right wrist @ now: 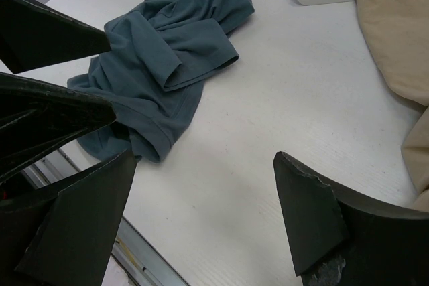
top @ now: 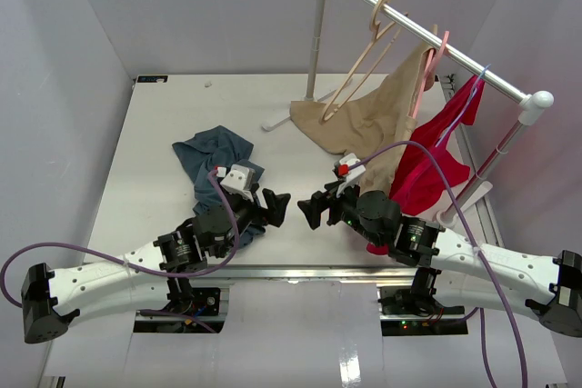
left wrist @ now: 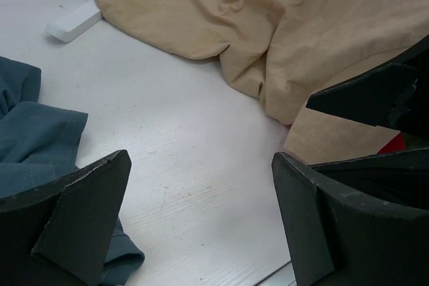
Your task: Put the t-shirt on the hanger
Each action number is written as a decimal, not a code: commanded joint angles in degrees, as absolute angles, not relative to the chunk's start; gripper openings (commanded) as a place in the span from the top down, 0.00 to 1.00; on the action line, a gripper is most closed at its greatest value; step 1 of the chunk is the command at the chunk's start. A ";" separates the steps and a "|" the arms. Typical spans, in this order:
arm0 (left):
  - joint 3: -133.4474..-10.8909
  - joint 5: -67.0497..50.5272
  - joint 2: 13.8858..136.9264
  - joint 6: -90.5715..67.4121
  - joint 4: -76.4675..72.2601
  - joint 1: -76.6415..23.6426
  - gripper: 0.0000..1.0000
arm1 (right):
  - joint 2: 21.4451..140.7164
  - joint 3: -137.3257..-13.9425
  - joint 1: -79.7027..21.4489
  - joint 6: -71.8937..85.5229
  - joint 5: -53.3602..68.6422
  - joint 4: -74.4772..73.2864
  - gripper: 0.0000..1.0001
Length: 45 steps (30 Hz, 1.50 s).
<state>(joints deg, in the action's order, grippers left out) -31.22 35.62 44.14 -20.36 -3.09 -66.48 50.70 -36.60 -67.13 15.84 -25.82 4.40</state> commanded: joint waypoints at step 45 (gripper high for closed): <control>-39.02 4.63 68.41 -29.05 -9.02 -47.45 1.00 | 48.84 -38.66 -67.24 11.70 -25.42 6.31 0.10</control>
<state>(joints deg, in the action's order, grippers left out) -41.70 15.86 68.16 -30.44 1.22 -47.50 49.56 -36.62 -67.14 12.96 -23.71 4.36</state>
